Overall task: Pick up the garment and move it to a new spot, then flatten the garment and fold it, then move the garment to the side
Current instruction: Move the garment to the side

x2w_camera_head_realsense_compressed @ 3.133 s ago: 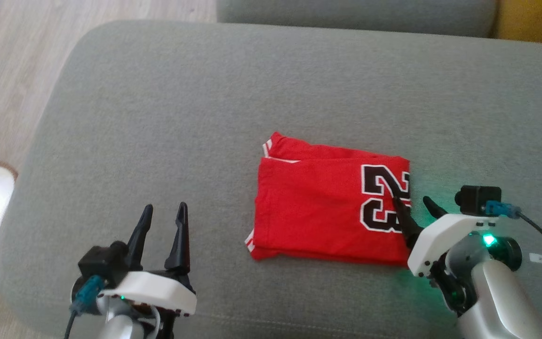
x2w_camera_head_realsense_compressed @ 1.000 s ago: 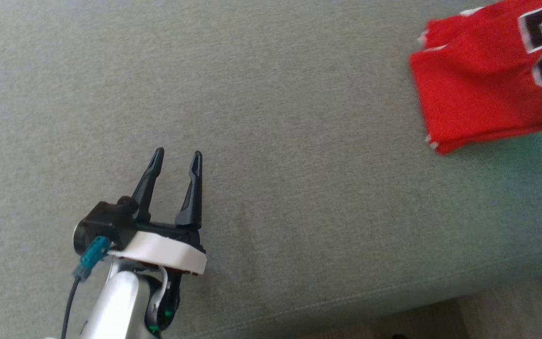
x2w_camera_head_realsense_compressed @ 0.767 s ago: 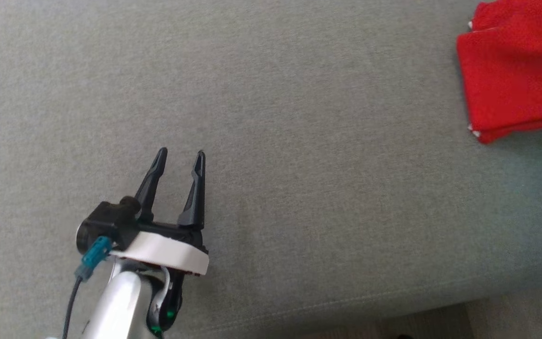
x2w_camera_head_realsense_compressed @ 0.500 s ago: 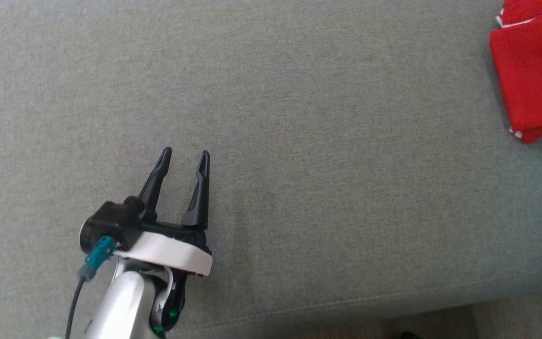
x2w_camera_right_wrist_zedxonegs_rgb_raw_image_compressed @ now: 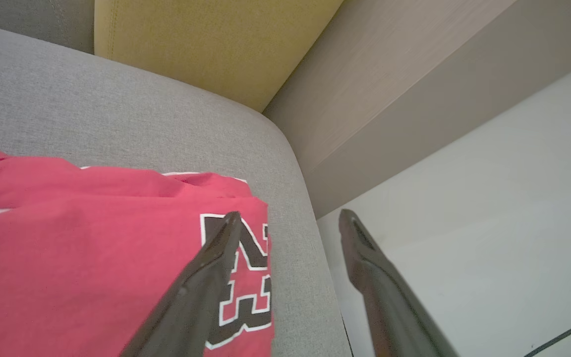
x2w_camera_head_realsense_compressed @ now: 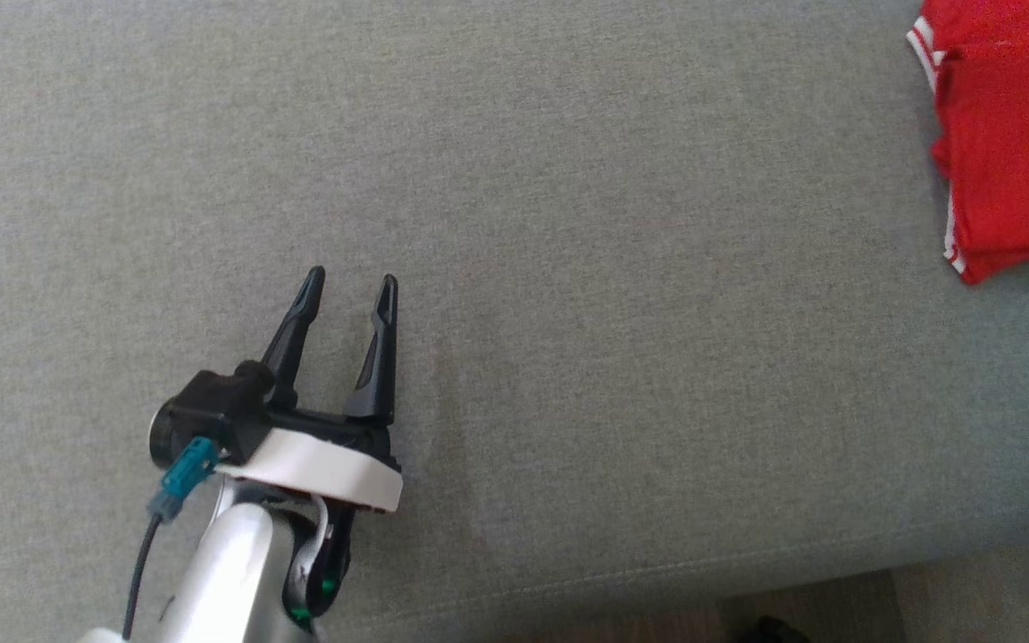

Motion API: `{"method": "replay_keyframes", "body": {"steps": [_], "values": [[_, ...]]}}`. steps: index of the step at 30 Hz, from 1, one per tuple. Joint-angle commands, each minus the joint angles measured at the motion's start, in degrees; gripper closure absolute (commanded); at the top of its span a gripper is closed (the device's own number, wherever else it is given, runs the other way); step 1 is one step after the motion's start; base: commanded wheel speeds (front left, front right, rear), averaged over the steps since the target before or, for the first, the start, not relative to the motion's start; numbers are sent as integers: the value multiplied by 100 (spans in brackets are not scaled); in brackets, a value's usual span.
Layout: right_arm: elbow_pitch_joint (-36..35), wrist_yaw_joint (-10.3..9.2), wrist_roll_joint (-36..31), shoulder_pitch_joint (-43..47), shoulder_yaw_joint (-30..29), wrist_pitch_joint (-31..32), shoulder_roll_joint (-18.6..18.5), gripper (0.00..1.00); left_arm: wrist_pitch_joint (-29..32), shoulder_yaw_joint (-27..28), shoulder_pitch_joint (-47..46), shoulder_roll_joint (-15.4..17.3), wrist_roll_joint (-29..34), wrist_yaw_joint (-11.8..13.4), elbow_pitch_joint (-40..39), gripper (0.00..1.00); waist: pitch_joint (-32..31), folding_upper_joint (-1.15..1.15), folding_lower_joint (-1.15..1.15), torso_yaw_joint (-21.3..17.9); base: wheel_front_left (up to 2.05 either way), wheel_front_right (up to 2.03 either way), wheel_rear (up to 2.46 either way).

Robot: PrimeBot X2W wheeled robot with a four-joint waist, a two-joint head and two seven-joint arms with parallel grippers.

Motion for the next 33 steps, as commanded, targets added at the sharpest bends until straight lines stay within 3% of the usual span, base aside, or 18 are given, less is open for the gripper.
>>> {"method": "replay_keyframes", "body": {"steps": [1, 14, 18, 28, 33], "values": [[-180, 37, -61, -159, -22, -83, -42, 0, -45, 199, -128, -14, 67, -16, -159, 0, -10, 0, 0, -14, 0, 0, 0], [-477, 37, -8, -52, 77, -712, 557, 0, -45, 320, -111, -15, -22, 45, -81, 0, -432, 0, 0, -11, 0, 0, 0], [-615, 37, 212, 77, 86, -1117, 966, 0, -45, 402, -56, -15, -143, 126, -63, 0, -753, 0, 0, 51, 0, 0, 0], [-1004, 37, 599, 1112, 271, -2092, 2380, 0, -45, 688, 298, -16, -415, 469, 48, 0, -1652, 0, 0, 383, 0, 0, 0], [-1173, 37, 814, 1802, 584, -2488, 2687, 0, -45, 754, 506, -16, -393, 619, 128, 0, -1960, 0, 0, 547, 0, 0, 0]]}}
